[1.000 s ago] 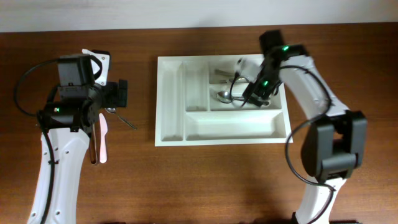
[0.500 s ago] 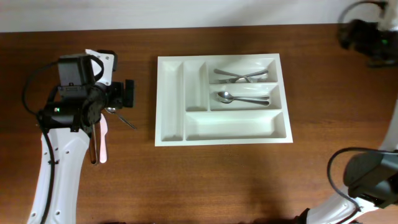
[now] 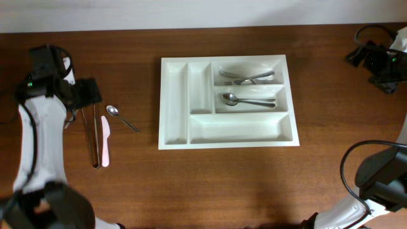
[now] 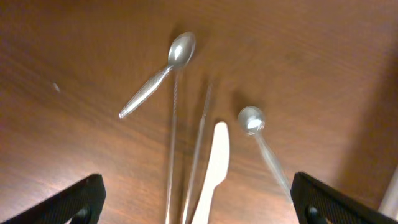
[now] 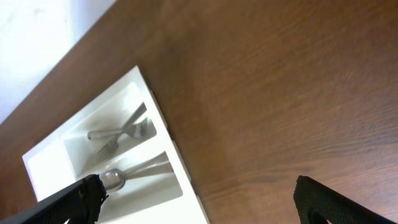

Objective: Pack container
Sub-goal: 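Grasp the chopsticks on the left with the left gripper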

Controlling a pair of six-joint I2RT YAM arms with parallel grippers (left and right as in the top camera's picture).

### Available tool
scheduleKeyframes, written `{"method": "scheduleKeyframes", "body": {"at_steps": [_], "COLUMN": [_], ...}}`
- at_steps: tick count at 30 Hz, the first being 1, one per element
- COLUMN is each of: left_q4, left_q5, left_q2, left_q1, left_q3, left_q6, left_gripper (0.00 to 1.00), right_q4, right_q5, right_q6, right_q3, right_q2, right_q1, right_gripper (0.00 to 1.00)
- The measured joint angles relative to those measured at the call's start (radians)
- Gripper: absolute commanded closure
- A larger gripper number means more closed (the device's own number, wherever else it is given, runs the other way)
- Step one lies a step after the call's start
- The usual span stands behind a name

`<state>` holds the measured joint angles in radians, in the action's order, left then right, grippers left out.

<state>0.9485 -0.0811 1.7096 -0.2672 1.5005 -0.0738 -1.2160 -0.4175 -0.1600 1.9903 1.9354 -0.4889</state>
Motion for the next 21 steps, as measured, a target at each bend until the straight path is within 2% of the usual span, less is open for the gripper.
{"method": "scheduleKeyframes", "body": {"at_steps": [6,12,19,21], "left_q4": [0.043,0.047,0.024,0.023], "left_q5": [0.02,0.024,0.025,0.026], "left_q2": [0.159,0.265,0.307,0.33], "left_q1": [-0.05,-0.101,-0.13,-0.13], "left_q3": [0.001,0.002,0.005,0.01], "left_q6": [-0.001,0.001,0.046,0.056], "left_gripper": [0.21,0.24,0.26,0.32], "right_q4": [-0.024,-0.049,-0.066,-0.07], "right_q5": [-0.004,-0.004,-0.004,-0.004], "right_q6": [-0.002,-0.002,-0.002,-0.002], "right_q3": [-0.001,-0.001,-0.001,-0.001], "right_q2": [0.0,0.0,0.0,0.0], "right_q1": [0.013,0.013,0.013,0.013], "right_gripper": [0.01,0.01,0.01,0.01]}}
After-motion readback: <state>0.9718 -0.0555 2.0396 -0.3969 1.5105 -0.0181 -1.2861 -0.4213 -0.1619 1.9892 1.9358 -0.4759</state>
